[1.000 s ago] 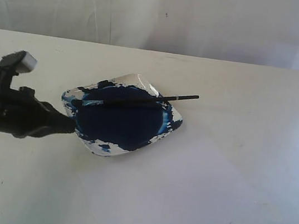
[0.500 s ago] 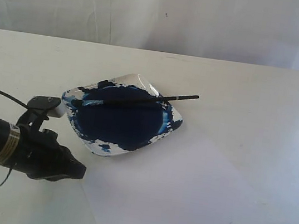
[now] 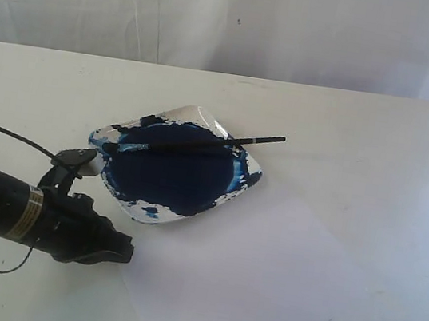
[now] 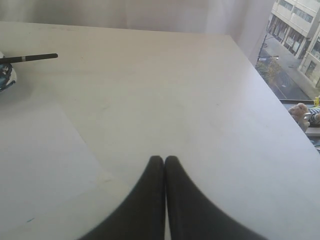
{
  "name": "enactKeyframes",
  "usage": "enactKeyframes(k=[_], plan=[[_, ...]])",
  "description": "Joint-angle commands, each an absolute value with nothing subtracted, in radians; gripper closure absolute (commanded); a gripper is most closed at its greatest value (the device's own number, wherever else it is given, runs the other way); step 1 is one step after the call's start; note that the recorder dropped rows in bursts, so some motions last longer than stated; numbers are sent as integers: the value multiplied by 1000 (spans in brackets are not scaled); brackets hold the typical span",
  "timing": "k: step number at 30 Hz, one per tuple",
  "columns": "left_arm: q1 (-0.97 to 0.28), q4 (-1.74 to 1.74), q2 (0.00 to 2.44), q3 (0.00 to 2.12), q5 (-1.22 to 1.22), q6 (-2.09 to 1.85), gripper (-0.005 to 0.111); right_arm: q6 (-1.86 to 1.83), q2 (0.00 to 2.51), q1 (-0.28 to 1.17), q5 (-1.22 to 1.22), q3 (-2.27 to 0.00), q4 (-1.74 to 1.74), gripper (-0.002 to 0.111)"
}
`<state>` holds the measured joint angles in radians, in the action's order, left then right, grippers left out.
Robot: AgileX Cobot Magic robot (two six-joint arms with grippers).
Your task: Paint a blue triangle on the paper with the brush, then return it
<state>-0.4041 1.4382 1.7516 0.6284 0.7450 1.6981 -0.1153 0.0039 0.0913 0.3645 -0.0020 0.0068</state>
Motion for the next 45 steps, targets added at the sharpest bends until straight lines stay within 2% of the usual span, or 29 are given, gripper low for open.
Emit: enactKeyframes(k=[1,45], plan=[[-407,1443,1774,651,757,1693,107,-116,0,88,354,0,7,108],[-407,1397,1810,651,792,1589,107,-116,0,88,354,0,7,108]])
